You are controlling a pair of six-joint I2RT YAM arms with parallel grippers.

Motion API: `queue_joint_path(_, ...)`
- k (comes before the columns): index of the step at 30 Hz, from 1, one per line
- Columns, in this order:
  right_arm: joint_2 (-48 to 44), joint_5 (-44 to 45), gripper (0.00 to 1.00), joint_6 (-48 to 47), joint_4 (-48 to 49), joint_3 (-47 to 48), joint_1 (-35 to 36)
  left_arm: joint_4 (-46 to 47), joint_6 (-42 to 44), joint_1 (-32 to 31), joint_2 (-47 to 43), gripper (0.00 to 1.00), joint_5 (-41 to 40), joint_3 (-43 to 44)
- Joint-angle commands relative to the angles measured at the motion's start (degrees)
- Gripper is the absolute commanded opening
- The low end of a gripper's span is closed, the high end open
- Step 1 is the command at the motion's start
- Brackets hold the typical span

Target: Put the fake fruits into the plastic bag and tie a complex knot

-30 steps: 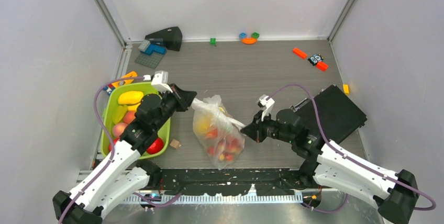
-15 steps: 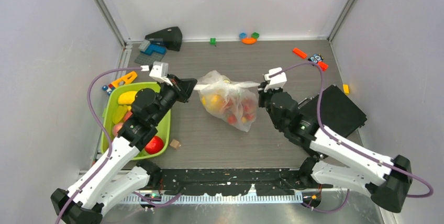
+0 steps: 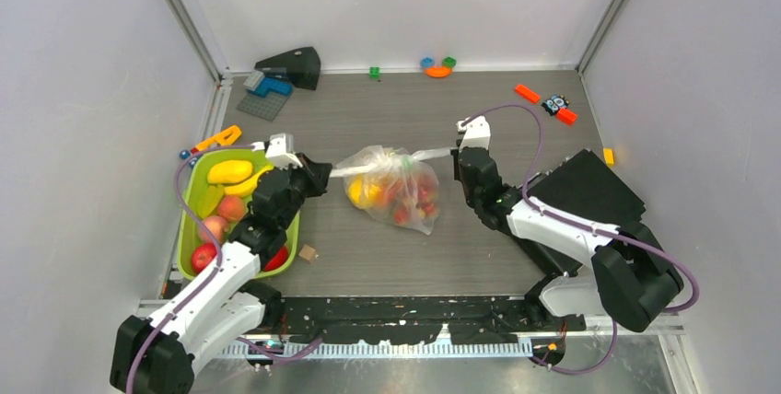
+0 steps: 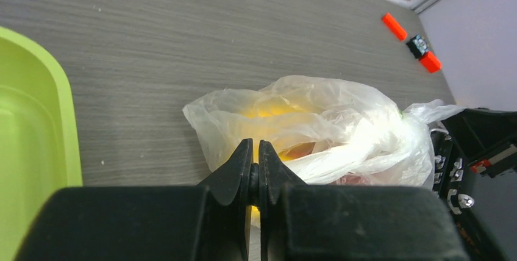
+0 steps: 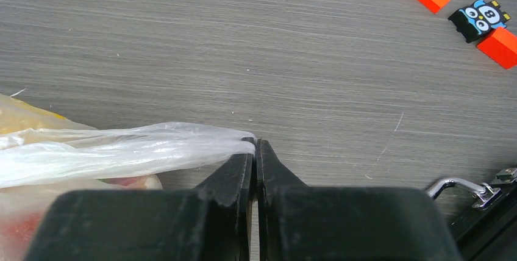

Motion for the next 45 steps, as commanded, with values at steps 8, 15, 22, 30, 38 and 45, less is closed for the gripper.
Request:
queue_joint_path(8, -7.6, 13.6, 0.05, -6.1, -2.1, 3.8, -5.4, -0.8, 5.8, 3.5, -5.4, 0.00, -6.5, 11.3)
queue_joint_path(15, -5.3, 11.8, 0.05, -10.7, -1.9, 5.5, -9.7, -2.4, 9.0, 3.8, -6.1, 0.00, -7.9, 11.1)
queue_joint_path(22, -0.6, 11.1, 0.05, -9.7, -1.5, 0.9, -17.1, 3.0, 4.0, 10.9, -3.6, 0.00, -8.2, -0.1)
queue_joint_path(30, -1.0, 9.9, 0.05, -9.6, -3.2, 1.9, -18.6, 3.4, 5.0, 12.7, -2.8, 0.00, -5.1, 0.5)
queue_joint_path(38, -2.8, 3.4, 0.05, -8.8, -1.4, 1.2, -18.5, 6.4, 3.7, 12.6, 1.7, 0.00, 2.0, 4.2)
queue_joint_path(45, -1.2, -1.0, 0.05, -8.7, -1.7, 1.6, -18.3, 6.9, 3.3, 12.5, 3.7, 0.00, 4.9, 4.5)
